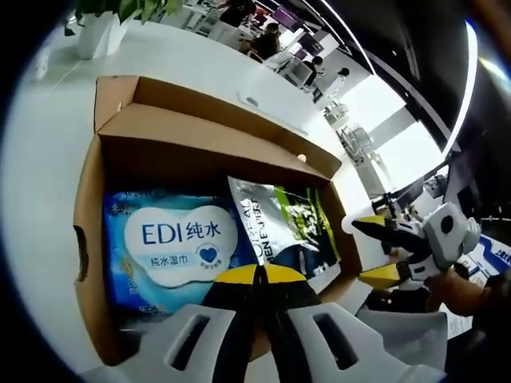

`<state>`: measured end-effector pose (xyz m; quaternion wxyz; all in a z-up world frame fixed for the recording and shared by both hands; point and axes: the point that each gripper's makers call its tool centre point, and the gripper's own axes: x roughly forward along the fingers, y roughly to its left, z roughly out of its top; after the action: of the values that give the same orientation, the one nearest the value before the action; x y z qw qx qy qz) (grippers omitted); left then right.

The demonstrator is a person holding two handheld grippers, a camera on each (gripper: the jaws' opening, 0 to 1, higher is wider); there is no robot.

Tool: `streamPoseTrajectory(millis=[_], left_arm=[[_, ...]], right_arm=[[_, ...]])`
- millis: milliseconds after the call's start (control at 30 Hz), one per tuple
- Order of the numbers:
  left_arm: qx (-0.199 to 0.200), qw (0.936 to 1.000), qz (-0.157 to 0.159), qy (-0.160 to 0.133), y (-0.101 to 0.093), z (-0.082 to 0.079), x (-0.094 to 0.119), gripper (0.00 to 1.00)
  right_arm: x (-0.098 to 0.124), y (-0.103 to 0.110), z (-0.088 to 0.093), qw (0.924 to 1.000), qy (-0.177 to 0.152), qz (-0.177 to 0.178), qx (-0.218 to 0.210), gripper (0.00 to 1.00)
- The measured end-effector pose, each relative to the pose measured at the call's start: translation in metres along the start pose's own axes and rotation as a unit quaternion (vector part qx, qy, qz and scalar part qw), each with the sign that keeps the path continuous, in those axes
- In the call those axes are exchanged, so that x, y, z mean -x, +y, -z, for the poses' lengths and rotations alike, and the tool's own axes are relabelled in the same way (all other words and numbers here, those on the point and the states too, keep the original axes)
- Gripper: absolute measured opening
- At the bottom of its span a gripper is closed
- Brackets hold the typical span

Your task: Operate the shoe box by opening the lid, removing the specified soft item, and placing it in the target area until the item is outside and the box remains undamaged.

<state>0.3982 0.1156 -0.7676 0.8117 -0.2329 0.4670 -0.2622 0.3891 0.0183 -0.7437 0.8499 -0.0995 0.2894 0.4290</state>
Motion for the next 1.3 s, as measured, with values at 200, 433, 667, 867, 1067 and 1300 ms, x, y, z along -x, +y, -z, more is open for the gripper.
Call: streamPoseTrajectory(millis=[200,433,667,867,1067,1300], left_arm=[[-0.005,1.0,0.0,-0.004,-0.01,-0.006,0.007,0.0],[-0.015,0.9998,0.004,-0.009,-0.022,-0.012,0.013,0.0],[-0.025,0.9996,-0.001,-0.012,-0.034,-0.02,0.017,0.0],[-0.038,0.9991,-0.013,-0.011,-0.041,-0.029,0.018,0.0],[-0.061,0.9976,-0.03,-0.014,-0.041,-0.038,0.017,0.0],[-0.065,0.9972,-0.031,-0.019,-0.044,-0.04,0.017,0.0]], right_arm=[[-0.005,0.004,0.0,0.9999,0.002,-0.002,0.014,0.44],[-0.014,0.009,0.003,0.9994,0.009,-0.002,0.035,0.44],[-0.024,0.007,0.009,0.9981,0.017,0.014,0.057,0.39],[-0.031,0.006,0.011,0.9955,0.022,0.026,0.089,0.31],[-0.032,0.003,0.011,0.9923,0.023,0.04,0.115,0.16],[-0.027,0.004,0.005,0.9881,0.024,0.036,0.147,0.01]])
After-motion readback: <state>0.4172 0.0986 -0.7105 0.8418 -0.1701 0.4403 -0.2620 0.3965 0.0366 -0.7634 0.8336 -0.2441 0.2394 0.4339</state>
